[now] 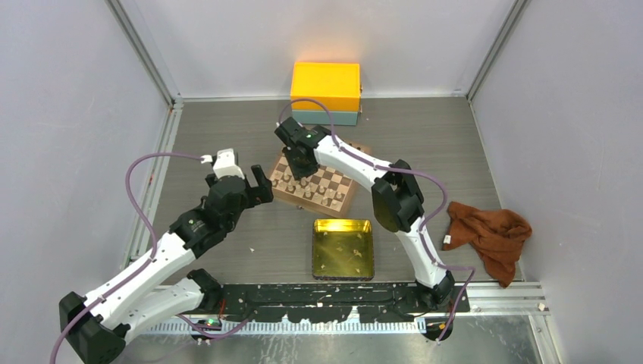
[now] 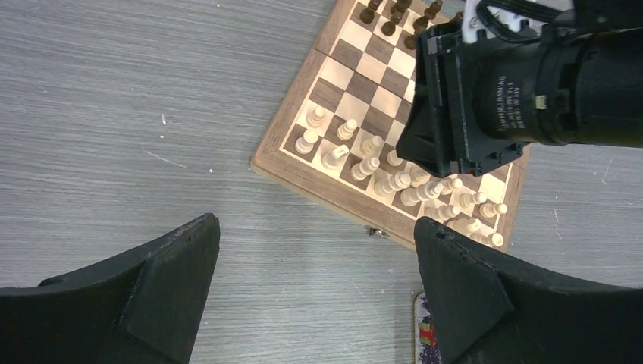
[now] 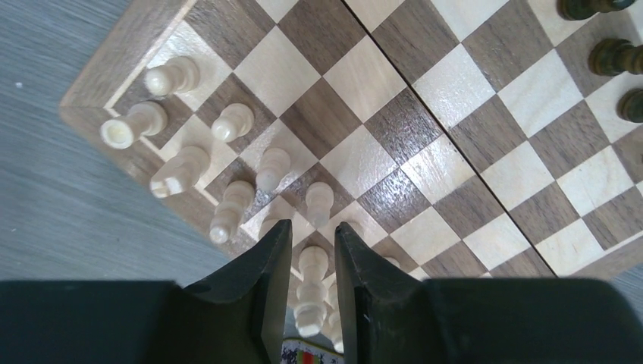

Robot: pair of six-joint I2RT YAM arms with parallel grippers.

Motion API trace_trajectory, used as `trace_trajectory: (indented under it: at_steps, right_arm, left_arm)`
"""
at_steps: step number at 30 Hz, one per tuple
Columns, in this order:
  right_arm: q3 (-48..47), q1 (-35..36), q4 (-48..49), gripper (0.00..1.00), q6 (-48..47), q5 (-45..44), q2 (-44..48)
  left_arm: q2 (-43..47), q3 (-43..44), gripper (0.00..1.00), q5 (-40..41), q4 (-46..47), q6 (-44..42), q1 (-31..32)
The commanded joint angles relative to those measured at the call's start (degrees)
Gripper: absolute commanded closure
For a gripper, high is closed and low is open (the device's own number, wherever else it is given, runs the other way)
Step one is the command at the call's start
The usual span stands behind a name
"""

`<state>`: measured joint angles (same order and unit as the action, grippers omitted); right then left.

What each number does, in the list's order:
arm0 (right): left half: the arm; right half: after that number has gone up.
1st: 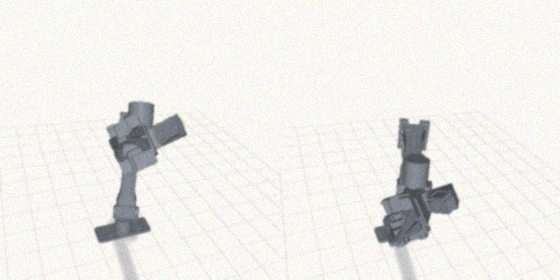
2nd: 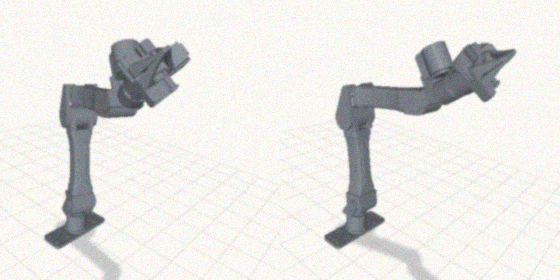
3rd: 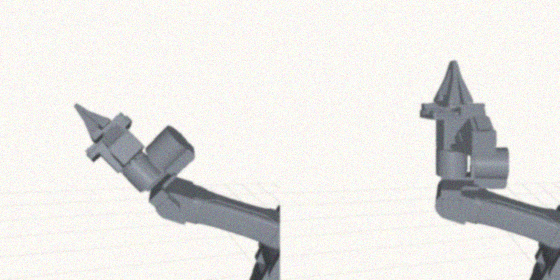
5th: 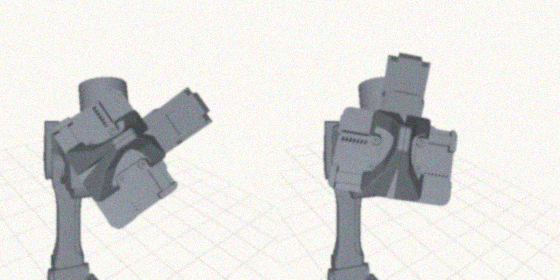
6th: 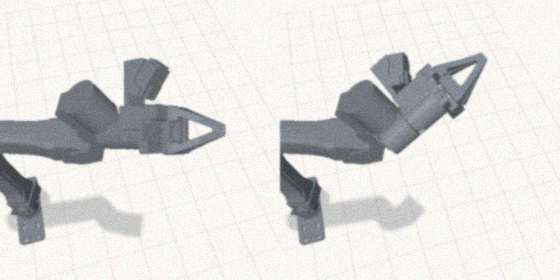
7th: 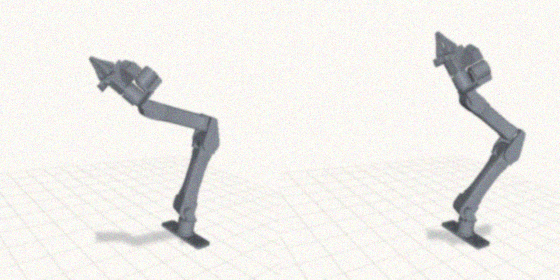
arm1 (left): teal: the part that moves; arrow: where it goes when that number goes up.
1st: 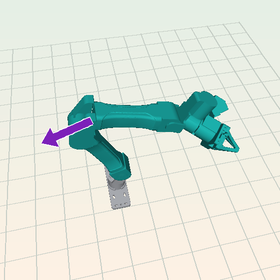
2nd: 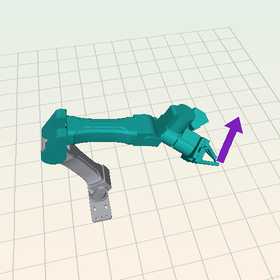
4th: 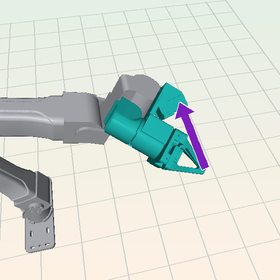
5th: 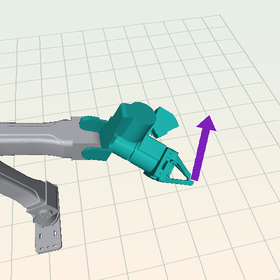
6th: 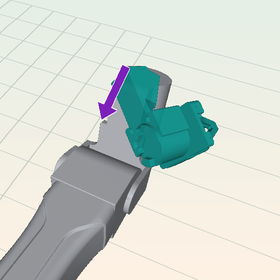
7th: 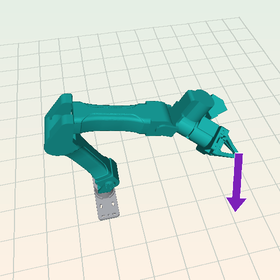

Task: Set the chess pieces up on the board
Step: Place the chess piece on the chessboard, then reset both arms

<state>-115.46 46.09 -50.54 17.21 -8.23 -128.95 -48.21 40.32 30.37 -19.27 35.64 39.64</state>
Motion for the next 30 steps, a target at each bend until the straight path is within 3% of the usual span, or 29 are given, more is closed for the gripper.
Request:
trace_trajectory:
  at_steps: [1,7,10,13,21,24,30]
  right_arm:
    - [0.2,0.5,1.7,0.66,-0.8,-0.3,7.7]
    - [4.8,0.3,3.5,0.66,-1.7,-3.9,14.4]
    - [12.7,-1.7,8.3,0.66,-1.7,-7.5,21.9]
    - [22.7,-4.1,14.4,0.64,-2.4,-16.9,32.1]
    - [46.8,-16.4,28.1,0.48,-2.5,-26.8,52.2]
    - [52.4,-17.1,32.6,0.34,-1.9,-35.2,56.3]
    - [58.6,-17.0,37.1,0.15,1.8,-43.3,57.8]
  left_arm:
    - [1.7,3.1,0.00,1.4,-1.1,0.9,0.2]
    - [0.0,4.7,0.00,3.0,-0.9,0.4,0.2]
    - [-3.2,6.3,0.00,3.9,-0.3,-0.7,0.2]
    - [-6.2,7.4,0.00,5.7,2.0,-3.1,0.2]
    - [-17.5,10.6,0.00,10.2,8.9,-8.0,-2.1]
    - [-21.2,12.2,0.00,7.9,9.0,-7.5,-6.2]
    - [-25.1,10.5,0.00,1.9,14.4,-4.3,-16.9]
